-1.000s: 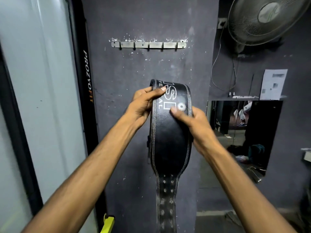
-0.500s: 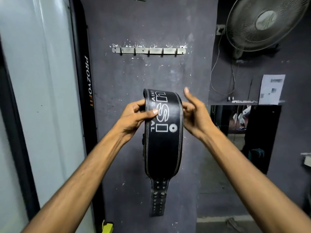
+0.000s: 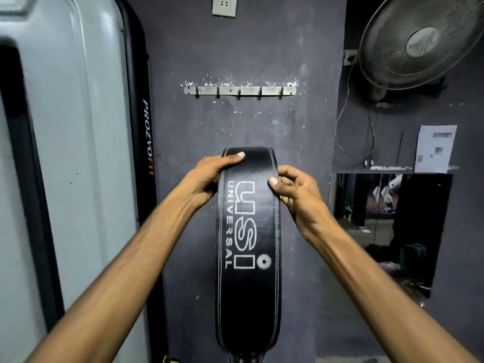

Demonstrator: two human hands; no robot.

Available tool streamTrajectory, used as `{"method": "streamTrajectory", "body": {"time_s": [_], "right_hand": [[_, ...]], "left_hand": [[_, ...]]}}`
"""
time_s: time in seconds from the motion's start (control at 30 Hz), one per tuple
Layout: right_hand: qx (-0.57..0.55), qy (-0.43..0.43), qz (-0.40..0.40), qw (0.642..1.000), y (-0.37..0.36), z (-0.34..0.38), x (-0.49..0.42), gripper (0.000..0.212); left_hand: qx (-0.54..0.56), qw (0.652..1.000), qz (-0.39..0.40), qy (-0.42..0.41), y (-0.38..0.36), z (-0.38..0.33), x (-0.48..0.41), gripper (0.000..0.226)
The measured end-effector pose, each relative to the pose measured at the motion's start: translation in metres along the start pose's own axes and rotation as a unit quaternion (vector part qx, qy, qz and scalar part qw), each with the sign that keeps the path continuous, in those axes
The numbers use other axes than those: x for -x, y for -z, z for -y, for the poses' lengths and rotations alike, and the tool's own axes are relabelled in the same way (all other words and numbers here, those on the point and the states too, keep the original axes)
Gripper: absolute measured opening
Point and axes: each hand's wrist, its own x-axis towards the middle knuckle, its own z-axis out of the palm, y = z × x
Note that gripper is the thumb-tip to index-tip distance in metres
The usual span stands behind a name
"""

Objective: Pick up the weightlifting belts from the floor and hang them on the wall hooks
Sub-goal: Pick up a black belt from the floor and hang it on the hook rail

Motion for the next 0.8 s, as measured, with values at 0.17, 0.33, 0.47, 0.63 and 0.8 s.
{"method": "streamTrajectory", "body": {"time_s": [0.17, 0.33, 0.47, 0.63, 0.8], "right_hand": [[0.011, -0.065, -0.007, 0.998, 0.003, 0.025, -0.011, 0.028], [-0.035, -0.098, -0.031, 0.994, -0.001, 0.051, -0.048, 0.054], [-0.05, -0.099, -0.052, 0.992, -0.002, 0.05, -0.051, 0.028], [-0.014, -0.04, -0.02, 0.999, -0.001, 0.036, -0.026, 0.008], [0.024, -0.015, 0.017, 0.999, 0.014, 0.021, -0.014, 0.016]], "left_hand": [[-0.03, 0.994, 0.013, -0.103, -0.011, 0.001, 0.006, 0.028], [-0.087, 0.985, 0.051, -0.14, -0.017, 0.007, 0.025, 0.039], [-0.079, 0.991, 0.049, -0.097, -0.018, 0.01, 0.021, 0.036], [-0.002, 1.0, 0.019, -0.016, -0.025, -0.006, -0.002, 0.056], [0.023, 0.999, -0.012, -0.043, -0.033, -0.007, -0.015, 0.036]]}}
